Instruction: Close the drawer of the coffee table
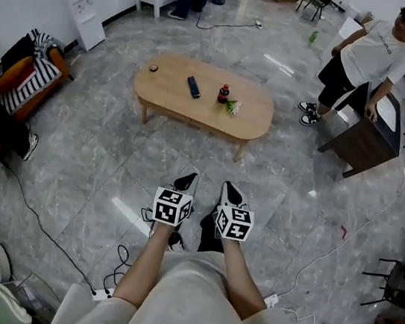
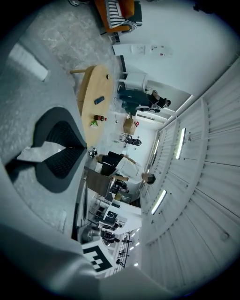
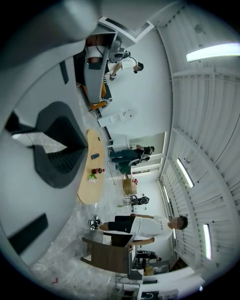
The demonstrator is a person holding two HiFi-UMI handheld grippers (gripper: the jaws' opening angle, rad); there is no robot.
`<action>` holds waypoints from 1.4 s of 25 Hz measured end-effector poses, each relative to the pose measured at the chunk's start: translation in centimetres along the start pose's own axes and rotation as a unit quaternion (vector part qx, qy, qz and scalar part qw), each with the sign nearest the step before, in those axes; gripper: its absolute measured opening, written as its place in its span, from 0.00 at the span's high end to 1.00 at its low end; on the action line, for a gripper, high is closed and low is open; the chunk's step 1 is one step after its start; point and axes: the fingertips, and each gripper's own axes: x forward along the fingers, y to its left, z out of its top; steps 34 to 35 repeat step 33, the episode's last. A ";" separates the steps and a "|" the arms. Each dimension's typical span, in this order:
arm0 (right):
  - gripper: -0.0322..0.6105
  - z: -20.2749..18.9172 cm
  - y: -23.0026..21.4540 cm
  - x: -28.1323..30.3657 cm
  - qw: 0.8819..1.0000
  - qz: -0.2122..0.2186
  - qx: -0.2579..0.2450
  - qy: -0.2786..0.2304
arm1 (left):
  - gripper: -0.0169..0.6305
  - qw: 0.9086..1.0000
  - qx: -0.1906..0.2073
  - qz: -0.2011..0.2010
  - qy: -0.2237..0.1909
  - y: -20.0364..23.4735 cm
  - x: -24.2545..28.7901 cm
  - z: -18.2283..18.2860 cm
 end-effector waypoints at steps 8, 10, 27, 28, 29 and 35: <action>0.93 0.6 -0.7 -0.2 0.999 -0.016 0.025 -0.012 | 0.96 1.000 0.004 -0.006 0.005 0.0 0.1 -0.2; 0.93 0.6 -0.7 0.0 0.999 -0.020 0.026 -0.013 | 0.96 1.000 0.005 -0.006 0.007 0.5 0.3 -0.3; 0.93 0.7 0.2 -0.7 1.000 -0.020 -0.014 -0.009 | 0.96 1.000 0.010 0.009 -0.011 0.8 -0.3 0.0; 0.93 0.7 0.3 -0.6 1.000 -0.020 -0.013 -0.008 | 0.96 1.000 0.010 0.011 -0.013 1.0 -0.4 0.1; 0.93 0.7 0.4 -0.6 1.000 -0.020 -0.012 -0.008 | 0.96 1.000 0.009 0.013 -0.015 1.2 -0.5 0.2; 0.93 0.7 1.4 -0.4 1.000 -0.018 -0.017 -0.008 | 0.96 1.000 0.004 0.020 -0.019 2.1 -1.1 0.0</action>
